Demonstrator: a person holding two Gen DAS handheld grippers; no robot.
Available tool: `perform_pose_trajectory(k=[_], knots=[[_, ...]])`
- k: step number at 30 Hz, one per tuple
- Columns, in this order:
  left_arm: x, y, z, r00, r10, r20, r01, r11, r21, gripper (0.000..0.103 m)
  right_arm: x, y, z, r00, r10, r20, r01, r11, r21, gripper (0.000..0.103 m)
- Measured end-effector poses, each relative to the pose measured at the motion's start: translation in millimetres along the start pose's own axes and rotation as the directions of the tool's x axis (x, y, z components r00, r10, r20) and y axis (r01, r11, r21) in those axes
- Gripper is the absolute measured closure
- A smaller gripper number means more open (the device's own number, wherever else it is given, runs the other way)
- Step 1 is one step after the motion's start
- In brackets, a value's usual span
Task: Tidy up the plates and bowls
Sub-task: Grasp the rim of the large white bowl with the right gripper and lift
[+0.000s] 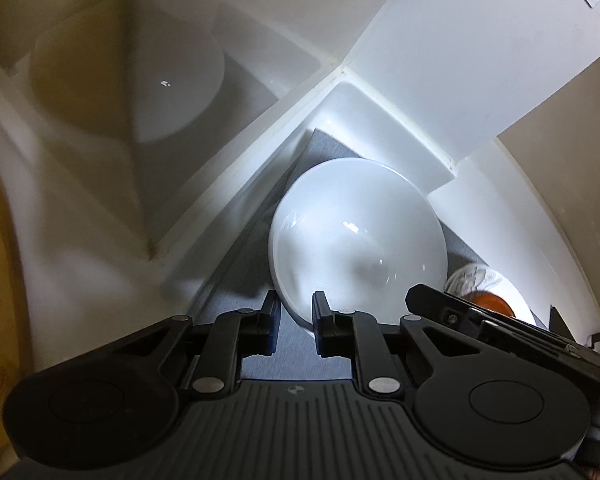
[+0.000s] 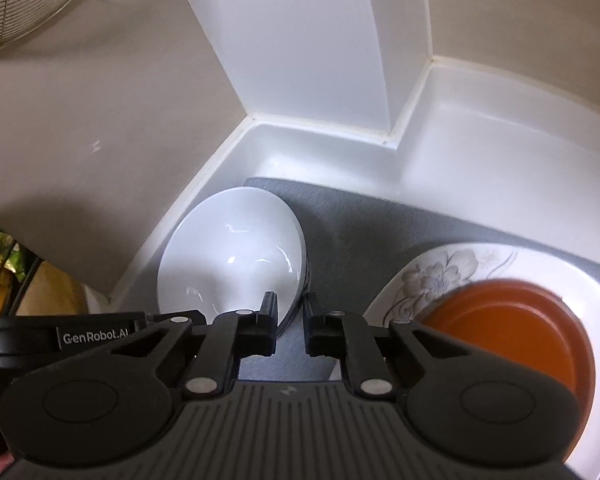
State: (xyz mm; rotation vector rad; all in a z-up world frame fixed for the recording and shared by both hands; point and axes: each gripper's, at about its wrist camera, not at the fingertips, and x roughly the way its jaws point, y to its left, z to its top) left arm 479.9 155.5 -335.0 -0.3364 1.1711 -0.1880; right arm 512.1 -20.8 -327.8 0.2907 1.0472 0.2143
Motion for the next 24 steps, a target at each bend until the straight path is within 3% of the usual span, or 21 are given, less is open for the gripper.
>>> perform_pose_trajectory(k=[7,10,15,21,24], knots=[[-18.0,12.9,-16.4,1.000,0.001,-0.006,-0.001,0.999,0.052,0.085,-7.5,9.2,-22.9,0.996,0.053,-0.077,-0.053,0.999,0.009,0.087],[-15.8,22.6,-10.9,0.999,-0.037,-0.009,0.037,0.999,-0.003,0.085,-7.3,7.3,-24.7,0.997,0.059,-0.059,-0.056,0.997,0.044,0.087],[-8.7,23.4,0.5,0.999,-0.040,0.012,0.040,0.999,-0.008,0.085,-2.8,8.9,-19.4,0.998,0.045,-0.035,-0.044,0.999,0.025,0.082],[13.7,31.6,3.2,0.998,-0.052,-0.036,0.048,0.992,-0.117,0.085,11.1,0.6,-10.0,0.999,0.049,-0.019,-0.048,0.996,0.082,0.076],[13.8,28.4,0.9,0.999,-0.034,-0.029,0.030,0.991,-0.127,0.084,15.6,1.8,-11.2,0.999,0.030,-0.013,-0.029,0.997,0.071,0.080]])
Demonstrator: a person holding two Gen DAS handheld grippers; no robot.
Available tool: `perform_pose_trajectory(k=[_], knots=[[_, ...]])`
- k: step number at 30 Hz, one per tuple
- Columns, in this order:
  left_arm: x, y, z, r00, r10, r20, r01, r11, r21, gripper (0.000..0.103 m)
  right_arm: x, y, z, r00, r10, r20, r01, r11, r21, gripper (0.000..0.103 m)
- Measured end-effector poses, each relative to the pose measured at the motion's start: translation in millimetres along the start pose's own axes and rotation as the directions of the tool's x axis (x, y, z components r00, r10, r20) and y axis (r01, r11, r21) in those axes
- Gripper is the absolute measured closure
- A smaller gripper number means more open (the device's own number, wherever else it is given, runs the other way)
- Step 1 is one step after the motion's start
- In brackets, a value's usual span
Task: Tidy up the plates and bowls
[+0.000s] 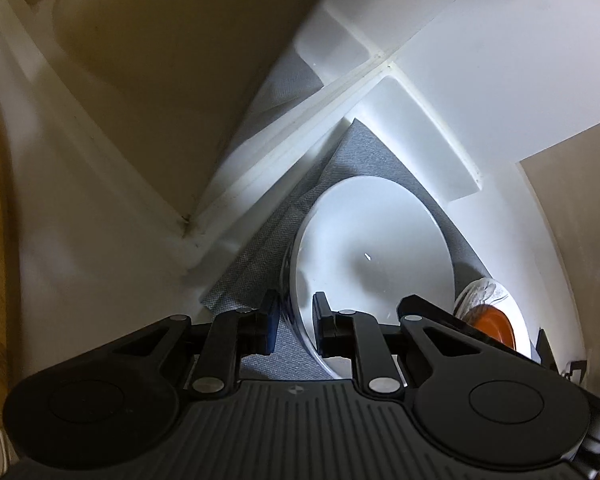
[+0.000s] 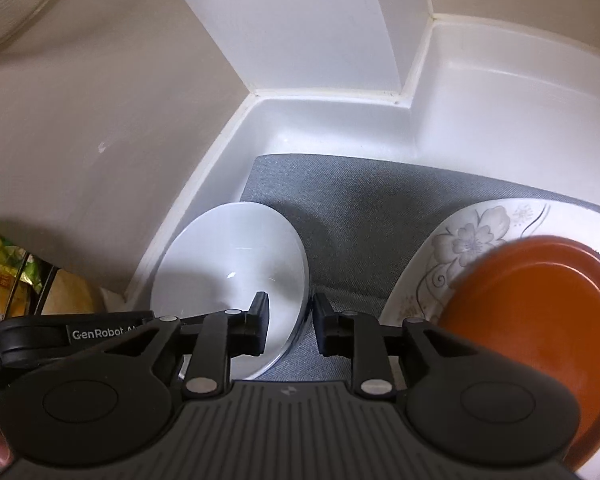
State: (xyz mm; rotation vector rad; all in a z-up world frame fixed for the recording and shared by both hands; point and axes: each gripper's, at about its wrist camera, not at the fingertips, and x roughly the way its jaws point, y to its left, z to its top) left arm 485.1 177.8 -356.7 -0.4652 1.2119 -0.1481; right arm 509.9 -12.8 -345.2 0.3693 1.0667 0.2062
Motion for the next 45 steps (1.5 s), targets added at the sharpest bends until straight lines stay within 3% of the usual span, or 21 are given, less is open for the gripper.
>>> perform_pose_trajectory(k=[1,3,7,12,19,23,31,37,45], knots=[[-2.1,-3.0,-1.8,1.000,0.022,0.008,-0.022,1.000,0.013,0.084,-0.9,0.9,-1.2,1.000,-0.008,0.009,0.008,1.000,-0.015,0.090],[-8.4,-8.5,-7.2,0.998,0.051,0.025,-0.052,0.998,0.041,0.084,-7.0,0.4,-5.0,0.999,0.025,0.020,-0.025,1.000,-0.015,0.089],[-26.5,-11.4,-16.6,0.999,0.031,0.043,-0.033,0.999,0.042,0.084,-27.3,3.0,-12.8,0.998,0.045,0.049,-0.044,0.999,-0.025,0.089],[-51.6,-26.8,-32.2,0.996,0.049,0.077,-0.054,0.997,0.057,0.084,-56.7,-6.2,-24.1,0.993,0.099,0.063,-0.103,0.993,0.062,0.088],[-75.6,-64.1,-65.5,0.997,0.018,0.079,-0.026,0.995,0.101,0.084,-114.0,-31.7,-49.8,0.987,0.100,0.129,-0.111,0.991,0.081,0.088],[-76.9,-101.1,-89.5,0.999,0.003,0.050,-0.011,0.985,0.172,0.084,-152.3,-60.6,-70.9,0.982,0.069,0.176,-0.094,0.986,0.137,0.087],[-49.2,-203.6,-137.1,0.995,-0.088,-0.048,0.098,0.947,0.307,0.085,-232.2,-146.0,-114.6,0.959,-0.030,0.283,-0.050,0.961,0.272,0.086],[-16.1,-280.0,-156.8,0.983,-0.131,-0.125,0.169,0.915,0.367,0.085,-271.1,-212.8,-124.5,0.932,-0.099,0.348,-0.038,0.930,0.365,0.086],[30.7,-320.6,-165.7,0.972,-0.062,-0.225,0.151,0.903,0.402,0.083,-278.8,-260.0,-123.5,0.908,-0.169,0.384,0.008,0.923,0.386,0.086]])
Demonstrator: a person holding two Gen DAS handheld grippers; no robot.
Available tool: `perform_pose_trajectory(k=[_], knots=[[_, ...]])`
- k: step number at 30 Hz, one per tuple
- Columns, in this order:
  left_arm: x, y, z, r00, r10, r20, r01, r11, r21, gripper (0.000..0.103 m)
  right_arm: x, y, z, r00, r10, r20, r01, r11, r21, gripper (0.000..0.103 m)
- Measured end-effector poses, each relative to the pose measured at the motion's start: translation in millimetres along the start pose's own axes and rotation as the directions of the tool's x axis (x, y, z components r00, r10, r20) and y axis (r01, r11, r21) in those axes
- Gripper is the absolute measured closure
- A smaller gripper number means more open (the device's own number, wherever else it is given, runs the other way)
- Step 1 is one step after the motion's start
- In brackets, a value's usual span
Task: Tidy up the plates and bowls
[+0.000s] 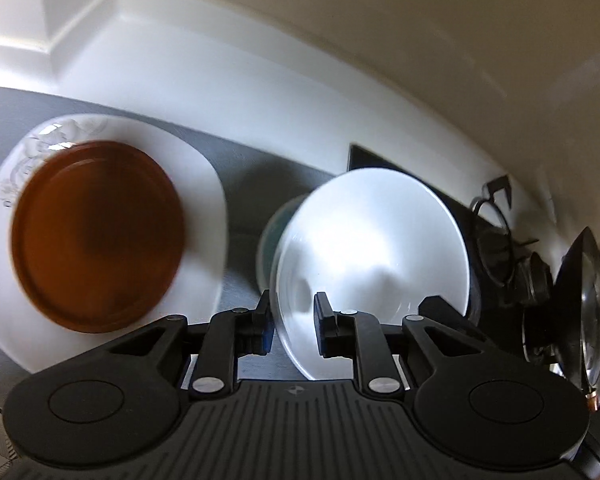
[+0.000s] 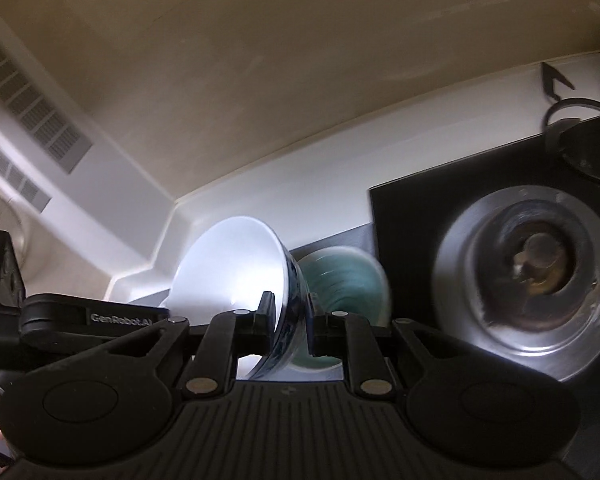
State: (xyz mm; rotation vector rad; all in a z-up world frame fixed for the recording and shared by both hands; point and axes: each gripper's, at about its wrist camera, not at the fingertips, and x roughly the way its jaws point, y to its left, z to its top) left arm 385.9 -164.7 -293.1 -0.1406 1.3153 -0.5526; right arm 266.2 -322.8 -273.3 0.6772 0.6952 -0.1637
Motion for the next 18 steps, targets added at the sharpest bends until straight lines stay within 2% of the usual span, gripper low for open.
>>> perform_pose_trajectory(k=[4,10,16,18], knots=[[18.5,-9.1,4.8,0.999,0.033,-0.029,-0.032,0.999,0.031,0.083,8.2,-20.6,2.8,1.000,-0.004,-0.001,0.004,0.999,0.037,0.086],[29.0,-19.7,12.2,0.988,0.146,-0.046,-0.144,0.988,0.048,0.083,26.8,-41.8,-8.0,0.999,0.026,-0.027,-0.022,0.992,0.126,0.086],[41.5,-16.8,14.7,0.982,0.160,-0.096,-0.159,0.987,0.013,0.083,37.6,-49.0,-11.6,0.999,0.040,-0.030,-0.034,0.987,0.158,0.087],[50.1,-19.7,14.9,0.980,0.168,-0.102,-0.166,0.986,0.037,0.083,41.6,-51.5,-11.2,0.999,0.039,-0.032,-0.033,0.984,0.177,0.087]])
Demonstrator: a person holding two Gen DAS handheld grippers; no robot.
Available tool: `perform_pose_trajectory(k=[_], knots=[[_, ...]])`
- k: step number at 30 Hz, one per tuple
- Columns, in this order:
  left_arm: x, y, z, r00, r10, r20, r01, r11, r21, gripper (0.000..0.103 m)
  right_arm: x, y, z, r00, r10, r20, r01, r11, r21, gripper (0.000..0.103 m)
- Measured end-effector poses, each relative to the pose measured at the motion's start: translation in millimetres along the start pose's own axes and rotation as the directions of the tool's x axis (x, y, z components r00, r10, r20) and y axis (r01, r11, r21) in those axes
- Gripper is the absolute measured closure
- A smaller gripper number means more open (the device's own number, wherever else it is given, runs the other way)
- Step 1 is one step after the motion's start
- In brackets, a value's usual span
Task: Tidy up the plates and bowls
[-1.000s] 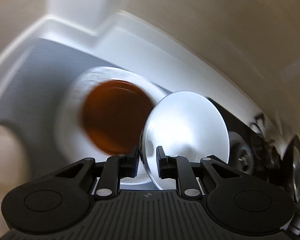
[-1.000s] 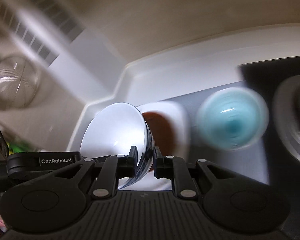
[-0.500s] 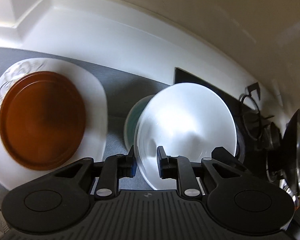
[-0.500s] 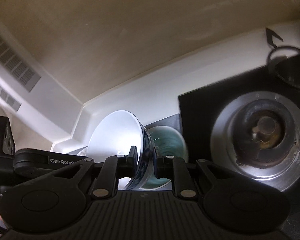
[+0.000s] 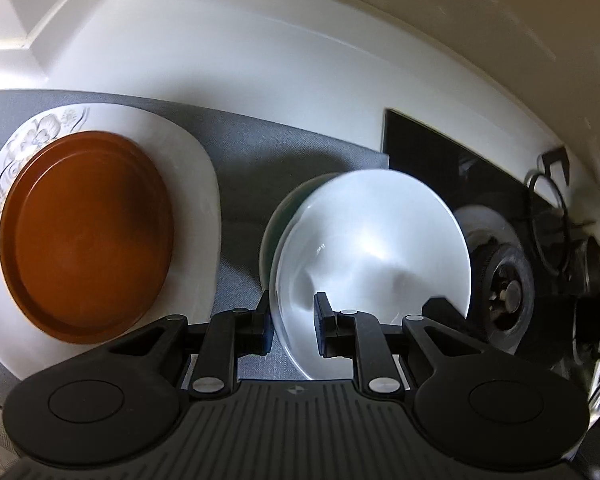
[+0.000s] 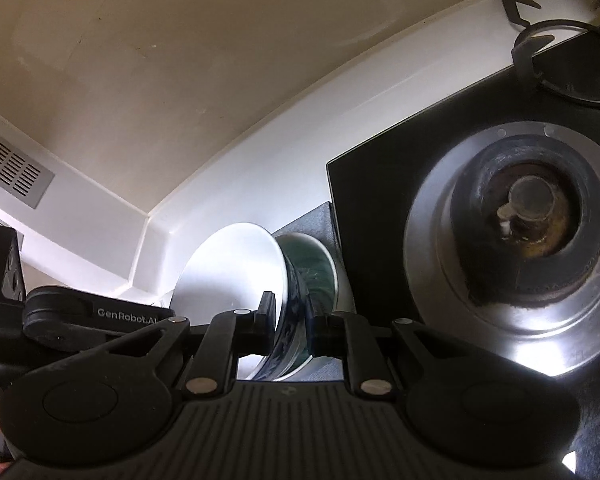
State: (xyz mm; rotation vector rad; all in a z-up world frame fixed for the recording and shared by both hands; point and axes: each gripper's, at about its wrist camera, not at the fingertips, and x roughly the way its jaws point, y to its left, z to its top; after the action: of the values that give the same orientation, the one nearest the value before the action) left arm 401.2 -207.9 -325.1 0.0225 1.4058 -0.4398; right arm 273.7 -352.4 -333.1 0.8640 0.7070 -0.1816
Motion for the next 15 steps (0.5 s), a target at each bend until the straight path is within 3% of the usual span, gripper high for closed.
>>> perform_pose_trajectory(k=[11,15], knots=[[-13.6,8.1,4.1,1.000,-0.013,0.018,0.014,0.999,-0.038,0.083,7.9,-6.0,-2.5,0.999,-0.042,0.000,0.042,0.999,0.016,0.087],[-18.6,3.4,1.0,0.999,-0.019,0.032,0.019,1.000,0.007,0.082,9.8,-3.7,-2.6,0.999,-0.038,-0.006,0.038,0.999,-0.006,0.088]])
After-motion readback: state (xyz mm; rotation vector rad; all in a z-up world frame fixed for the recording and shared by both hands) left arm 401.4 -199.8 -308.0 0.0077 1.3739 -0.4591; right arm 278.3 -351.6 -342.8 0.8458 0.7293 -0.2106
